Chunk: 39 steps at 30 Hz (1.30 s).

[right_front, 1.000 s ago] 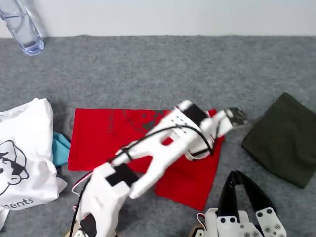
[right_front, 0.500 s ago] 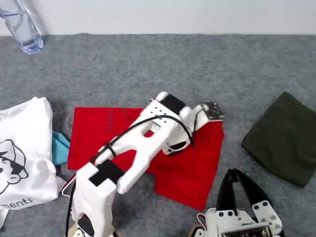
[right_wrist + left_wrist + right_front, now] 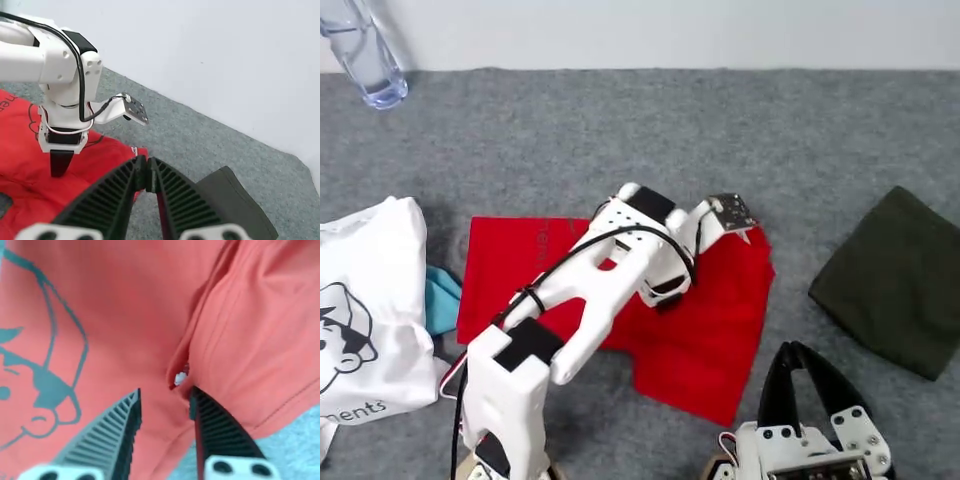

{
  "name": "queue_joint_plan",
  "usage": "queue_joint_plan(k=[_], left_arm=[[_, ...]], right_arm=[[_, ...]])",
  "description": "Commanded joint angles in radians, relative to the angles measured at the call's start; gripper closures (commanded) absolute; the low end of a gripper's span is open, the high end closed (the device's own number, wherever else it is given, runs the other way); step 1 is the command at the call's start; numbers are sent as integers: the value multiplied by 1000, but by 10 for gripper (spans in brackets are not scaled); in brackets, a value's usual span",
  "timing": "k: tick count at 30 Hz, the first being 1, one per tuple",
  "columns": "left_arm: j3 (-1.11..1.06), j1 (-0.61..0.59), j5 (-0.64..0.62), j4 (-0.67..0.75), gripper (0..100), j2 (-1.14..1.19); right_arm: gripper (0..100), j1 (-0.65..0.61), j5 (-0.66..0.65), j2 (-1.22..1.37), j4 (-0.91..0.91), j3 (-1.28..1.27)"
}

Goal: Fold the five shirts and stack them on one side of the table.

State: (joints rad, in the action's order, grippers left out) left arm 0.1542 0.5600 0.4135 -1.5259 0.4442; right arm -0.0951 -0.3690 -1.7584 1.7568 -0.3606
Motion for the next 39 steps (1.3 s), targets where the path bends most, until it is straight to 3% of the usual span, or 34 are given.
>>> queue_joint_plan(k=[1, 6, 24, 31, 39], left_arm=[[24, 34, 6, -35, 840, -57], [108, 60, 3, -103, 840, -52], [117, 41, 3, -61, 847, 84], [114, 126, 2, -57, 979, 72], [116, 127, 2, -64, 987, 64]], right_arm=[[987, -82, -11, -50, 35, 3], [987, -82, -9, -50, 35, 3], [987, -82, -12, -50, 33, 3], [987, -82, -11, -50, 33, 3], [987, -82, -14, -50, 35, 3]])
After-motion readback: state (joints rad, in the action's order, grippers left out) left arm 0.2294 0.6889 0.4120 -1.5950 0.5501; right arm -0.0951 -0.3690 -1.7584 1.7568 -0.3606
